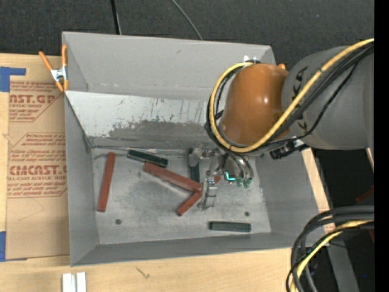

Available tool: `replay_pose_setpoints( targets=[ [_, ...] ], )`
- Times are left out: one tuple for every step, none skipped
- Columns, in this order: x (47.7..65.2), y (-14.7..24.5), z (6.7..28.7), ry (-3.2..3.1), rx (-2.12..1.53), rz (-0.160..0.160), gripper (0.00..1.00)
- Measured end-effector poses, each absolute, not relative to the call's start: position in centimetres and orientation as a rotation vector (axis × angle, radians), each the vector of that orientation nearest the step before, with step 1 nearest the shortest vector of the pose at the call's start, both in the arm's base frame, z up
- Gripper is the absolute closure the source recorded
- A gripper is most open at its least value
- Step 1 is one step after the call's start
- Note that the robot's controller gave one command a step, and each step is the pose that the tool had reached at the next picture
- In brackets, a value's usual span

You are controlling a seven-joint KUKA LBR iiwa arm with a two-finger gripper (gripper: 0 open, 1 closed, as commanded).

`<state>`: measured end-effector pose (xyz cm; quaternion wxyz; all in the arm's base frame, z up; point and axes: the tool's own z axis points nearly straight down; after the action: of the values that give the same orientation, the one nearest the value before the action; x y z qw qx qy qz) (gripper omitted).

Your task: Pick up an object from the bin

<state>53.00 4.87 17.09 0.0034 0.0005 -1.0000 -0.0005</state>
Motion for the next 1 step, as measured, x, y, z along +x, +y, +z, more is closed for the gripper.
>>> replay_pose_setpoints(
  targets=[
    [53.18,4.85,17.51,-3.142,0.001,-0.002,0.0]
  ],
)
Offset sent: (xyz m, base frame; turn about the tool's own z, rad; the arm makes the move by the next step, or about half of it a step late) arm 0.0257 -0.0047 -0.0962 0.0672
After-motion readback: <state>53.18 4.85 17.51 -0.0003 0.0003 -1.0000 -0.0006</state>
